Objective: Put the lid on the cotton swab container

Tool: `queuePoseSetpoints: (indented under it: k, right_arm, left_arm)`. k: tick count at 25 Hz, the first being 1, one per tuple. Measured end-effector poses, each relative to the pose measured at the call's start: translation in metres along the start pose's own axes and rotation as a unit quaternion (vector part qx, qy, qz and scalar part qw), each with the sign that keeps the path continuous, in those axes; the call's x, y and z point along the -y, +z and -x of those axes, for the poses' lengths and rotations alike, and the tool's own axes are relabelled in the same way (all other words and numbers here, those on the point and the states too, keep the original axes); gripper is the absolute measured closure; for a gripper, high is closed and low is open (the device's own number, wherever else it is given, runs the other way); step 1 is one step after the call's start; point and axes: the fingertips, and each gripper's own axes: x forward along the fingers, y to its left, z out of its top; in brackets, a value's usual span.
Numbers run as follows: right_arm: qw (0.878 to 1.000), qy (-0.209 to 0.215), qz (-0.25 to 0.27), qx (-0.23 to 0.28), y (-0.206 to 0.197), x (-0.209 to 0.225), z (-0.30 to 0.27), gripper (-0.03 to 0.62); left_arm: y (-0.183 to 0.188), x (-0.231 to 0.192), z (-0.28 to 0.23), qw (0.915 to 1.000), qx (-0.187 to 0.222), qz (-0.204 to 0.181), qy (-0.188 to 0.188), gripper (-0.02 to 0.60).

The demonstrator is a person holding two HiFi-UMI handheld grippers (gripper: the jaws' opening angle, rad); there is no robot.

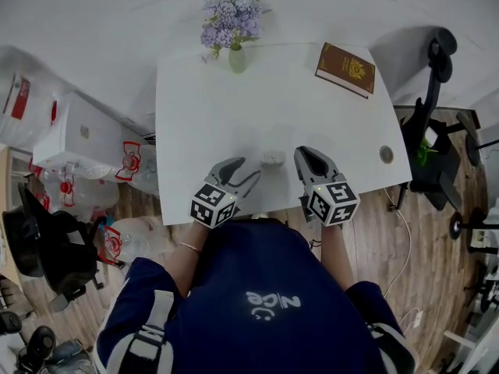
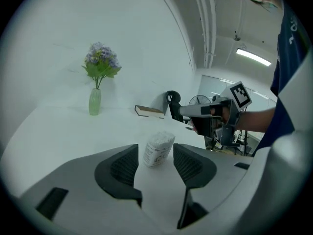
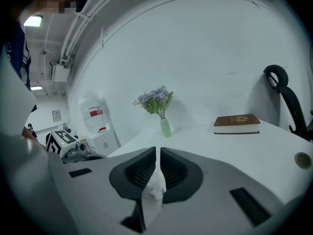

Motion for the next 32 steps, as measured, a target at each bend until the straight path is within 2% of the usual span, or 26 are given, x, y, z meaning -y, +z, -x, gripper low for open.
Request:
queuePoseSetpoints:
  k: [3,7,10,14,17,20,22,24,32]
  right_arm:
    - [1.0,0.004,0.004,-0.013,-0.001,0.01,-0.006,0.536]
    - [1.0,0.01,0.002,-0.018,0.007,0.025,-0.019,0.536]
    - [0.999,0.01,0.007,-0.029,0.009,0.035,-0.024,0.536]
    - [0.999,0.017,0.015,-0.042,0.014,0.043,-0.031,0.536]
    - [0.998,0.018,0.029,-0.051,0.014,0.049,-0.036,0.536]
    - [0.997,0.02,0.045,-0.059,0.012,0.052,-0.042,0.536]
    - [0.997,0.026,0.04,-0.063,0.009,0.053,-0.045,0.536]
    - [0.996,0.033,0.038,-0.068,0.008,0.054,-0.049,0.536]
    - [0.989,0.062,0.063,-0.121,-0.009,0.062,-0.083,0.536]
  left_arm:
    - [-0.005,-0.001,-0.009,0.9998,-0.015,-0.009,-0.01,0.342]
    - [-0.004,-0.007,-0.029,0.999,-0.026,-0.024,-0.026,0.28]
    - [-0.01,-0.004,-0.045,0.9966,-0.048,-0.041,-0.053,0.262]
    - [-0.013,0.001,-0.061,0.993,-0.065,-0.048,-0.086,0.262]
    - [-0.015,-0.001,-0.071,0.9928,-0.074,-0.052,-0.079,0.263]
    - [-0.02,-0.002,-0.076,0.9901,-0.091,-0.076,-0.075,0.264]
    - [-0.024,0.0,-0.075,0.9875,-0.1,-0.092,-0.08,0.3]
    - [-0.025,0.001,-0.076,0.9864,-0.102,-0.101,-0.079,0.311]
    - [-0.025,-0.001,-0.078,0.9861,-0.102,-0.105,-0.078,0.319]
